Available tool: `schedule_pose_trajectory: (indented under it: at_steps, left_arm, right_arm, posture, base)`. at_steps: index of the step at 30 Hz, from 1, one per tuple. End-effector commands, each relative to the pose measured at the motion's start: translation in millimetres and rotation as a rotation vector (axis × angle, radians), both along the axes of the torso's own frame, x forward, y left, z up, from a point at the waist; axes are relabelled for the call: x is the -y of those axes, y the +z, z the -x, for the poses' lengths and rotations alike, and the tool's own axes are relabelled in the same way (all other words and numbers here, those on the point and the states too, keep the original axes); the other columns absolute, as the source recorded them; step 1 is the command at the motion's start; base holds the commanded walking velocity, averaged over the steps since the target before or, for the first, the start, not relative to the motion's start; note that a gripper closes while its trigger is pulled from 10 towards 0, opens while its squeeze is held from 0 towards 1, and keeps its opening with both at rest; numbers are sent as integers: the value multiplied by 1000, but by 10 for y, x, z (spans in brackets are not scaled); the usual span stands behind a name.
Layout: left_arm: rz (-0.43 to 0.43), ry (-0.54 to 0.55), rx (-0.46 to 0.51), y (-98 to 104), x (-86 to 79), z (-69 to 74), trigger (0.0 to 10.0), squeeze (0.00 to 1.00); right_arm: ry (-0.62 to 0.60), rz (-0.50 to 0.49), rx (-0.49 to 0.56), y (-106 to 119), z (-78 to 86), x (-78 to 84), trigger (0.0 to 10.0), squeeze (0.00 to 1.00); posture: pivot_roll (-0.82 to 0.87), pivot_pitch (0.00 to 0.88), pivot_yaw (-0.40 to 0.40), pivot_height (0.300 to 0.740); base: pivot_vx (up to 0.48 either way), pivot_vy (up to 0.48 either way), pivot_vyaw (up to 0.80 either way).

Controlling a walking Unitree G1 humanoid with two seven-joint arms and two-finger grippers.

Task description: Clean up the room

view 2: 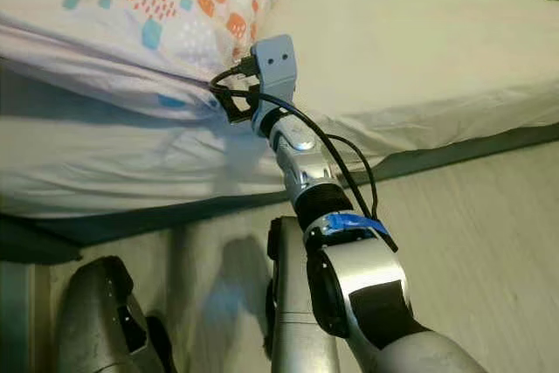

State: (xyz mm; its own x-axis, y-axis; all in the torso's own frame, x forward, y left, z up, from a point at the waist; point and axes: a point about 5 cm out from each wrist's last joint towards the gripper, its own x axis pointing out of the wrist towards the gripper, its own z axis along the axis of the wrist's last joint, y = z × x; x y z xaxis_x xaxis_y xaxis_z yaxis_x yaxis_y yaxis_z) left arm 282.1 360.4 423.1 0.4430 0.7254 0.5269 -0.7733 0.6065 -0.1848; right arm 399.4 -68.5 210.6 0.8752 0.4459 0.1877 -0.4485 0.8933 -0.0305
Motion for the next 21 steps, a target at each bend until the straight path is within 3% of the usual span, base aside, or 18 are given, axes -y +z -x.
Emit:
schedule_pose_trajectory:
  at_steps: [1,7,8,9,10,11,12,13,14,15,16,17,18,21]
  left_arm:
    - [-61,212,246,429,-153,598,10000,0]
    - [-92,184,224,418,-90,550,10000,0]
    - [-95,163,204,388,-63,510,10000,0]
    - [-108,-33,81,303,59,280,10000,0]
    - [-108,-33,81,303,59,280,10000,0]
    - [-122,-211,-15,210,204,99,10000,0]
    - [-122,-211,-15,210,204,99,10000,0]
    - [-182,-455,-169,63,459,-89,10000,0]
    - [-250,-719,-299,-127,760,-181,10000,0]
    - [-250,-719,-299,-127,760,-181,10000,0]
    - [-328,-893,-394,-314,1005,-202,10000,0]
    - [-328,-893,-394,-314,1005,-202,10000,0]
    - [-352,-1030,-451,-495,1195,-232,10000,0]
    - [-305,-1085,-494,-680,1322,-347,10000,0]
  right_arm:
    - [-149,-25,-109,-285,-6,386,10000,0]
    - [-157,-20,-119,-326,1,417,10000,0]
    - [-161,17,-133,-370,6,433,10000,0]
    - [-145,85,-147,-418,12,446,10000,0]
    - [-145,85,-147,-418,12,446,10000,0]
    - [-129,140,-154,-451,19,458,10000,0]
    - [-129,140,-154,-451,19,458,10000,0]
    - [-115,192,-158,-471,21,485,10000,0]
    - [-121,197,-156,-456,14,531,10000,0]
    - [-121,197,-156,-456,14,531,10000,0]
    - [-143,197,-140,-420,2,584,10000,0]
    - [-143,197,-140,-420,2,584,10000,0]
    - [-163,176,-126,-380,-8,627,10000,0]
    - [-179,154,-98,-329,-14,652,10000,0]
  posture:
    - [27,240,-33,497]
    - [26,240,-33,497]
    - [24,242,-31,497]
    - [26,243,-33,497]
    - [26,243,-33,497]
    - [26,243,-33,497]
    - [26,243,-33,497]
    - [25,244,-33,497]
    - [26,245,-33,497]
    - [26,245,-33,497]
    - [23,246,-32,497]
    - [23,246,-32,497]
    - [23,246,-32,497]
    - [24,246,-32,497]
  base:
    - [0,0,0]
    - [0,0,0]
    - [0,0,0]
    - [0,0,0]
    - [0,0,0]
    - [0,0,0]
    - [0,0,0]
    - [0,0,0]
    - [0,0,0]
    - [0,0,0]
    - [0,0,0]
    - [0,0,0]
    - [0,0,0]
    - [0,0,0]
